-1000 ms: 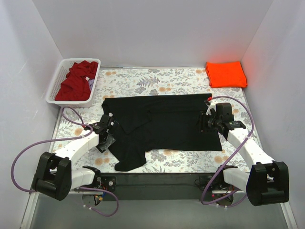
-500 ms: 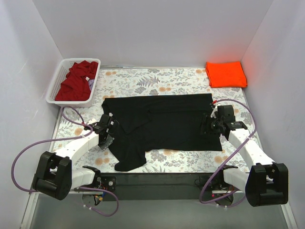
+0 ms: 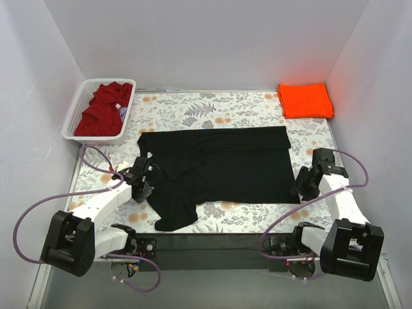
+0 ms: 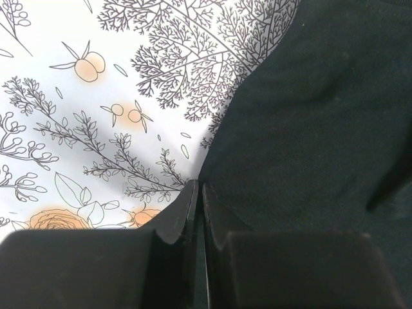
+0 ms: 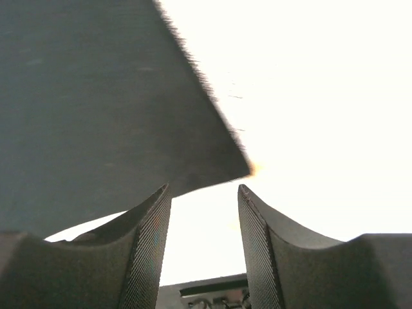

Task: Fold and stack the t-shirts
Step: Fold the tshirt

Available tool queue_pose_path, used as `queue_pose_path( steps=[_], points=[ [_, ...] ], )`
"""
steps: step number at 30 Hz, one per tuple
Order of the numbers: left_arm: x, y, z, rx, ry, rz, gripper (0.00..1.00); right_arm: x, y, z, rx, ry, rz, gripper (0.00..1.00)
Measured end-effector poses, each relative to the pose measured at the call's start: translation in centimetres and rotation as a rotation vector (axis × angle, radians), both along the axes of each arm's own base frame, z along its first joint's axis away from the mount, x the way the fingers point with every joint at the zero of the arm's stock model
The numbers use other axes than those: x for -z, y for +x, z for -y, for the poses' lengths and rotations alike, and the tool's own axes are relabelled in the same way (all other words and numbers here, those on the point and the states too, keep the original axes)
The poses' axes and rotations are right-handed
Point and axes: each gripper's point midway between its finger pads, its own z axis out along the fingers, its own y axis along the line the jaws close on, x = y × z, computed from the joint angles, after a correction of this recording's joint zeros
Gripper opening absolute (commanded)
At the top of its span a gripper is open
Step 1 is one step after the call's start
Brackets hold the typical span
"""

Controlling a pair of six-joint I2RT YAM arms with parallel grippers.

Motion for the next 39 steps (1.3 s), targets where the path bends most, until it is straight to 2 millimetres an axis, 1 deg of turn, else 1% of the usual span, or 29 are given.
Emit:
queue_pose_path(
  steps=[2,4,9,14,21,26,33,34,37,39],
  points=[
    [0.0,0.0,0.0,-0.002,-0.003,0.006,0.00,0.1,-0.7,1.0,0.049,-0.014,-0.032,0.51],
    [-0.1,0.0,0.0,-0.003,-0.006,0.013,0.00,0.4,-1.4,1.6,0.085,-0.020,-0.064,0.51],
    [-0.5,0.0,0.4,0.006,-0.013,0.035,0.00,1.1,-2.1,1.8,0.141,0.008,-0.127,0.50],
    [-0.7,0.1,0.7,0.018,-0.016,0.050,0.00,1.5,-2.2,1.9,0.186,0.026,-0.129,0.50],
    [-0.8,0.1,0.9,0.023,-0.015,0.056,0.00,2.7,-2.1,1.6,0.208,0.053,-0.145,0.49],
    [-0.8,0.1,0.9,0.021,-0.014,0.057,0.00,2.9,-2.0,1.6,0.211,0.056,-0.149,0.47],
    [-0.8,0.1,0.9,0.018,-0.012,0.055,0.00,3.0,-1.9,1.5,0.213,0.069,-0.153,0.42],
    [-0.8,0.1,0.9,0.018,-0.012,0.055,0.00,3.0,-1.8,1.5,0.213,0.073,-0.153,0.40],
    [-0.7,0.1,0.9,0.018,-0.011,0.055,0.00,3.0,-1.7,1.4,0.213,0.081,-0.156,0.37],
    [-0.7,0.0,0.9,0.018,-0.011,0.053,0.00,3.0,-1.7,1.3,0.211,0.085,-0.158,0.33]
  ],
)
